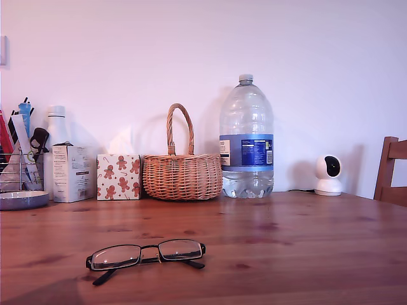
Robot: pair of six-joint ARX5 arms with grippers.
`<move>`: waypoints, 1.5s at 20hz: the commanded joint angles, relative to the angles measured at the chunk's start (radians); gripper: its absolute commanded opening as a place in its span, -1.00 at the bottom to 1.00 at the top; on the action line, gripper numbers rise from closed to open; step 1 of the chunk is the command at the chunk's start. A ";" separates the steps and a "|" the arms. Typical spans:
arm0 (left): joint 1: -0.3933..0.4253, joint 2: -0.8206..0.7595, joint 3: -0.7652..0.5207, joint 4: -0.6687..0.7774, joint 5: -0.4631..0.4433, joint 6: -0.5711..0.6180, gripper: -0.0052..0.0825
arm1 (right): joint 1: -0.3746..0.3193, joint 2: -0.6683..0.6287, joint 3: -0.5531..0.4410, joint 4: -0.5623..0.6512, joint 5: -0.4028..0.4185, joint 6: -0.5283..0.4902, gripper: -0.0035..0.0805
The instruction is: Pick up the glasses and open them, then place them back on the table
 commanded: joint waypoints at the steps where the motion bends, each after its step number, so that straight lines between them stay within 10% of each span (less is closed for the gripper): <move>1: -0.001 -0.002 -0.021 0.058 0.058 -0.021 -0.92 | -0.050 -0.006 -0.010 0.043 -0.003 0.003 -0.94; 11: -0.001 -0.002 -0.021 0.078 0.095 -0.063 -0.92 | -0.050 -0.006 -0.010 0.043 -0.006 0.006 -0.94; 19: -0.038 0.000 -0.019 0.190 0.274 -0.136 -0.93 | -0.037 -0.006 -0.010 0.087 -0.203 0.137 -0.94; 30: -0.226 0.197 0.097 0.113 0.293 -0.088 -0.93 | 0.138 -0.006 -0.010 0.133 -0.317 0.188 -0.94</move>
